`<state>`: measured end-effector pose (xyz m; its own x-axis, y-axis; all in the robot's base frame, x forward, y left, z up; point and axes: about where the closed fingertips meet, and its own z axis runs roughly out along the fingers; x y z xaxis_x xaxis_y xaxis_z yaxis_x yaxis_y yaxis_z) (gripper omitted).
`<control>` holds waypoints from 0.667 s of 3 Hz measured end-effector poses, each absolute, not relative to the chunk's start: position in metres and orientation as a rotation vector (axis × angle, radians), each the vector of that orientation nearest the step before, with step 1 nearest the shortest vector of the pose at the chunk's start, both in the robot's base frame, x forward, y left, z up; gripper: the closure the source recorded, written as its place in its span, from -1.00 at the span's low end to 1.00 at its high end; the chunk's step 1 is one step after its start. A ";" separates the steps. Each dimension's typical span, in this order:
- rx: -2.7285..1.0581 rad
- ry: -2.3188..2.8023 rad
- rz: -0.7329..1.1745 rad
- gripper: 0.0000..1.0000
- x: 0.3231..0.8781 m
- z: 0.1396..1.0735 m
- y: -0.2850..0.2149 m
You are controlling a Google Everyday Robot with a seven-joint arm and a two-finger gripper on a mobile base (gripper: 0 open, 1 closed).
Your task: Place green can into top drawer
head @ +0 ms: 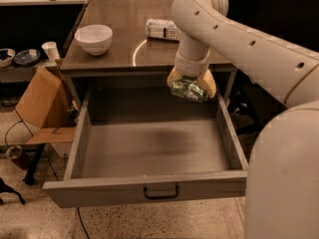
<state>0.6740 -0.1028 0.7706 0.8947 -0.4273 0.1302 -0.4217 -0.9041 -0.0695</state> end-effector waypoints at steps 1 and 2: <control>-2.990 0.562 -0.003 1.00 0.659 0.714 -0.092; -2.929 0.429 0.115 1.00 0.647 0.671 -0.075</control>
Offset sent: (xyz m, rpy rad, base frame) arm -0.0430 0.0463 -0.1427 0.2871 0.2435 0.2734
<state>0.6466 -0.0752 0.6715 0.9554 -0.2770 -0.1022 -0.2909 -0.9424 -0.1650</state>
